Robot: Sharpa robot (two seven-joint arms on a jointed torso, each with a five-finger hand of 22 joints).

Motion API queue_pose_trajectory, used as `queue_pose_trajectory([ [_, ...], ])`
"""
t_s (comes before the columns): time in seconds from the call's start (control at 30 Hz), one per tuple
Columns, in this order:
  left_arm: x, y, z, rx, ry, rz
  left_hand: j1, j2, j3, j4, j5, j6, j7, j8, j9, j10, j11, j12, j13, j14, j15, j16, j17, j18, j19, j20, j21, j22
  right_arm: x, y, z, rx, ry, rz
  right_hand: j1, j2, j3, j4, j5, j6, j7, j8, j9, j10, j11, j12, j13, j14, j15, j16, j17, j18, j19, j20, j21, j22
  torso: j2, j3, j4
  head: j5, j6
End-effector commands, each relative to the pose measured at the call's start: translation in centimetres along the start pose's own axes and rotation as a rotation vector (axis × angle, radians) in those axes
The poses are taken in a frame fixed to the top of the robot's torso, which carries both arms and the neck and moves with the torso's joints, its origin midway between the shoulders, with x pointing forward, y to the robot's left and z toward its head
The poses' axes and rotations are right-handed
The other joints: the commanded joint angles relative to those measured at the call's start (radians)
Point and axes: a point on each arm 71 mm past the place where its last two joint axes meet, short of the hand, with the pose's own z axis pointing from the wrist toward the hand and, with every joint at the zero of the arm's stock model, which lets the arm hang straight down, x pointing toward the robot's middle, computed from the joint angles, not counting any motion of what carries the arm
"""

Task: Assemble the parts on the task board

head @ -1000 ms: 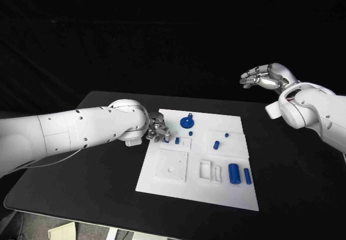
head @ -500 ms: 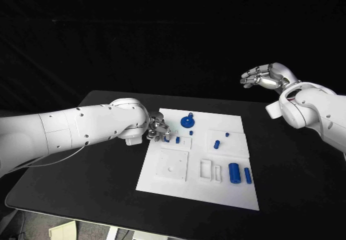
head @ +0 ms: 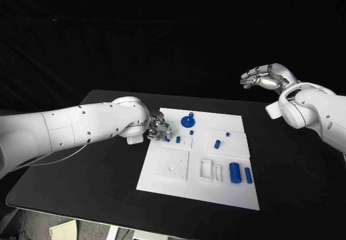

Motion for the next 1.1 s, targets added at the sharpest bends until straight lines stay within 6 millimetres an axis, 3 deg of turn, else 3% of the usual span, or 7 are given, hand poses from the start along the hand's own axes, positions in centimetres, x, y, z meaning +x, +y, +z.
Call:
queue_pose_trajectory([
  [0.03, 0.9, -0.3, 0.2, -0.001, 0.061, 0.026, -0.003, 0.009, 0.006, -0.001, 0.007, 0.17, -0.101, -0.006, 0.003, -0.007, -0.017, 0.006, -0.001, 0.038, -0.054, 0.005, -0.001, 0.013, -0.001, -0.099, 0.005, 0.016, 0.1, 0.0, 0.0, -0.003, 0.017, -0.004, 0.007, 0.0, -0.001, -0.002, 0.007, -0.006, 0.0, -0.002, -0.001, 0.005, 0.0, -0.007, -0.001, 0.0, 0.009, -0.006, -0.001, 0.006, -0.001, 0.004, -0.004, -0.001, -0.001, 0.0001, -0.0002, 0.0, -0.002],
  [0.6, 1.0, -1.2, 0.5, -0.005, 0.063, 0.121, 0.005, 0.0, 0.013, -0.005, 0.011, 0.176, -0.103, -0.011, 0.016, -0.008, -0.018, 0.019, -0.003, 0.039, -0.056, 0.015, -0.003, 0.016, 0.001, -0.1, 0.01, 0.016, 0.4, 0.1, 0.0, -0.005, 0.028, -0.002, 0.008, -0.002, -0.001, -0.002, 0.012, -0.006, 0.0, -0.002, -0.002, 0.005, 0.001, -0.011, -0.002, -0.002, 0.01, -0.008, -0.004, 0.006, -0.004, 0.005, -0.005, -0.001, 0.0, 0.0002, -0.0004, -0.002, -0.002],
  [0.73, 1.1, -1.5, 0.6, 0.002, 0.061, 0.123, 0.011, -0.004, 0.008, 0.007, -0.032, 0.181, -0.104, -0.016, 0.028, -0.01, -0.019, 0.03, -0.005, 0.038, -0.056, 0.021, -0.007, 0.017, 0.002, -0.099, 0.013, 0.014, 0.4, 0.2, 0.0, -0.005, 0.03, -0.002, 0.008, -0.002, -0.002, -0.002, 0.013, -0.006, 0.0, -0.002, -0.002, 0.005, 0.002, -0.012, -0.002, -0.002, 0.01, -0.008, -0.004, 0.006, -0.004, 0.006, -0.005, -0.001, 0.0, 0.0, -0.0002, -0.003, -0.005],
  [1.1, 1.2, -1.9, 0.7, 0.011, 0.063, 0.126, 0.011, -0.006, 0.002, 0.025, -0.05, 0.19, -0.105, -0.019, 0.037, -0.009, -0.019, 0.041, -0.007, 0.04, -0.056, 0.028, -0.01, 0.017, 0.003, -0.099, 0.014, 0.014, 0.6, 0.1, 0.0, -0.003, 0.038, -0.001, 0.009, -0.002, -0.002, -0.002, 0.017, -0.006, 0.0, -0.002, -0.003, 0.004, 0.002, -0.015, -0.002, -0.004, 0.011, -0.009, -0.006, 0.006, -0.006, 0.006, -0.006, -0.001, 0.001, 0.0005, -0.0001, -0.004, -0.008],
])
